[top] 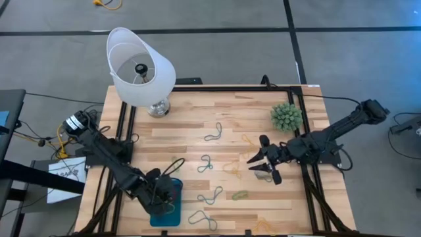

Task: Pick and place items into bin
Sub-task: Put the top yellow rubber band into the blue bin

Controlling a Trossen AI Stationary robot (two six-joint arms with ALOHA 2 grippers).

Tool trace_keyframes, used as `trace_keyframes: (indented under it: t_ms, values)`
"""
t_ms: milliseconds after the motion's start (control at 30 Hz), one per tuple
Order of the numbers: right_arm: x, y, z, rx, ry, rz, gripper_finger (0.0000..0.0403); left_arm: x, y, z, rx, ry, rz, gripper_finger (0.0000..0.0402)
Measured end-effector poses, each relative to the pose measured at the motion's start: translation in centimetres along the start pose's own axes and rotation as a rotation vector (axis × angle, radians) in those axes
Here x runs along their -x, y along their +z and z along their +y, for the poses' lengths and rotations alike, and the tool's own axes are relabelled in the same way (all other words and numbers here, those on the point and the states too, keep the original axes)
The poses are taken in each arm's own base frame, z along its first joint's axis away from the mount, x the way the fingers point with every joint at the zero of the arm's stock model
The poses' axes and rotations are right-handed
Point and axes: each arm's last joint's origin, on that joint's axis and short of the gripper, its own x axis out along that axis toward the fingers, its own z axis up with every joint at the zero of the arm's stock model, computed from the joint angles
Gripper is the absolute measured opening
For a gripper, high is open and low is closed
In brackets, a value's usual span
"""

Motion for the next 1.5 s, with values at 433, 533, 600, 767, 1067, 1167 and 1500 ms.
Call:
trace_keyframes:
  t_ms: [433,533,600,767,1067,1167,1500]
  values:
    - [-1.8,-4.9,-4.1,0.020,-0.437,0.399,0.0108,1.6,1.9,1.0,-0.115,0.060,-0.199,0.0116]
    - [-2.5,-6.2,-5.3,-0.128,-0.548,0.443,0.0108,3.1,2.6,1.4,-0.108,0.061,-0.286,0.0116]
    - [-2.8,-7.0,-6.1,-0.209,-0.651,0.449,0.0108,4.0,3.0,1.7,-0.113,0.064,-0.335,0.0116]
    - [-3.2,-8.2,-7.6,-0.245,-0.773,0.487,0.0108,5.8,3.7,2.5,-0.161,0.075,-0.417,0.0116]
    - [-3.2,-10.0,-8.5,-0.308,-0.854,0.596,0.0108,6.3,4.2,3.0,-0.204,0.095,-0.436,0.0116]
    - [-3.4,-10.4,-8.4,-0.300,-0.859,0.603,0.0108,6.2,4.4,3.1,-0.206,0.100,-0.436,0.0116]
    - [-3.9,-11.1,-8.3,-0.318,-0.877,0.617,0.0047,6.2,4.4,3.1,-0.214,0.102,-0.436,0.0116]
